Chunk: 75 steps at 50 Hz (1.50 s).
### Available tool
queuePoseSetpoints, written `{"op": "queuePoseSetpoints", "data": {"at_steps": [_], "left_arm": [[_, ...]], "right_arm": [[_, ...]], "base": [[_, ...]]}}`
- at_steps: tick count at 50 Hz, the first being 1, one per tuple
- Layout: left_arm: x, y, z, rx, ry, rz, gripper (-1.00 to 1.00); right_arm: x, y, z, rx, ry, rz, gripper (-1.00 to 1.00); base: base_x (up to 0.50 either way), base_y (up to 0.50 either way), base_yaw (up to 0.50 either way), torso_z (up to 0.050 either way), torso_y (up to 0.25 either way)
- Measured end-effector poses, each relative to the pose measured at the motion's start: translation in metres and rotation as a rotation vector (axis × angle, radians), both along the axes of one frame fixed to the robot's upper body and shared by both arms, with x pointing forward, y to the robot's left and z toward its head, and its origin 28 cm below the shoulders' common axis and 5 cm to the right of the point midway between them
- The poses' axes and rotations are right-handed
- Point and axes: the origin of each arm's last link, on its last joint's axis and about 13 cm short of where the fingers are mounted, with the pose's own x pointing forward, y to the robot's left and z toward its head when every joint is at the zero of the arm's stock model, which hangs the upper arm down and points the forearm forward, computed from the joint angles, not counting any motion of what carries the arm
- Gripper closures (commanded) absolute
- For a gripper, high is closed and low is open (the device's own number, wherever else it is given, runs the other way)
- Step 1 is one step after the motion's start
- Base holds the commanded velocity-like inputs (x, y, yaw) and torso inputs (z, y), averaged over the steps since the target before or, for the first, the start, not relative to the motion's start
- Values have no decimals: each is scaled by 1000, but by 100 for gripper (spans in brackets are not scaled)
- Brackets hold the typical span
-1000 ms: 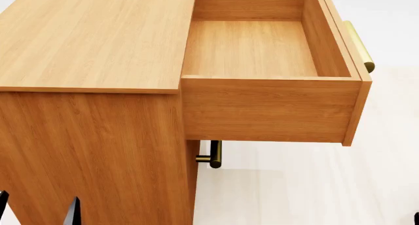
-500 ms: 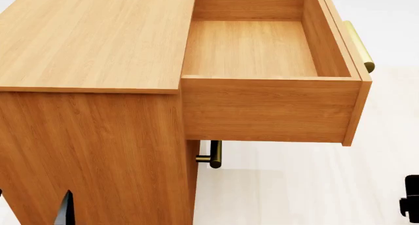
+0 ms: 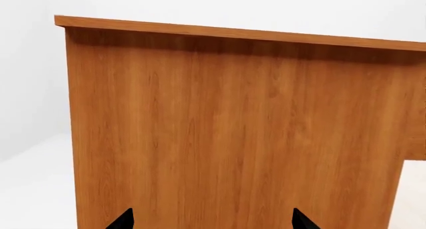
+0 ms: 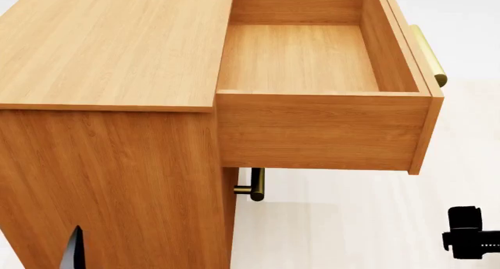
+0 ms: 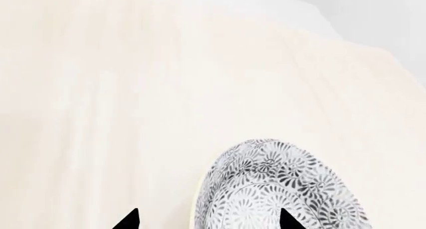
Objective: Put the bowl on top of the cabinet.
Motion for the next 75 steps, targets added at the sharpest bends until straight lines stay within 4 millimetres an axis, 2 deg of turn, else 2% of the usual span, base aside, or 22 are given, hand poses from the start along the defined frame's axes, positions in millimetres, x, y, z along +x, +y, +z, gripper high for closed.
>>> {"op": "queuePoseSetpoints", "data": {"at_steps": [10,23,24,38,44,48,51,56,60,64,69,75], "left_arm": [[-1,0,1,-2,-5,-4,-100],[-3,0,2,-4,-10,-8,-100],[-3,0,2,-4,-10,-9,-100],[-5,0,3,-4,-16,-11,-100],[-5,0,3,-5,-15,-13,-100],[-5,0,3,-5,-14,-16,-100],[-5,-1,3,-5,-13,-19,-100],[-6,-1,3,-6,-12,-24,-100],[-8,-1,3,-8,-13,-31,-100],[-10,-2,4,-9,-15,-37,-100],[-11,-2,5,-13,-18,-43,-100],[-13,-1,7,-20,-20,-50,-100]], "right_arm": [[2,-6,-35,26,52,-7,-100],[-5,-10,-53,37,75,-23,-100],[-5,-10,-53,38,75,-23,100],[-11,-9,-53,36,57,-40,100],[-14,-9,-44,22,51,-58,100],[-14,-8,-26,6,37,-71,100],[-14,-5,-5,-7,18,-69,100],[-13,1,38,-38,-42,-77,100],[-10,5,80,-93,-117,-130,100],[-11,17,122,-117,-175,-134,100],[-18,34,170,-144,-225,-82,100],[-32,50,218,-193,-274,-33,100]], "base": [[0,0,0,0,0],[0,0,0,0,0],[0,0,0,0,0],[0,0,0,0,0],[0,0,0,0,0],[0,0,0,0,0],[0,0,0,0,0],[0,0,0,0,0],[0,0,0,0,0],[0,0,0,0,0],[0,0,0,0,0],[0,0,0,0,2]]}}
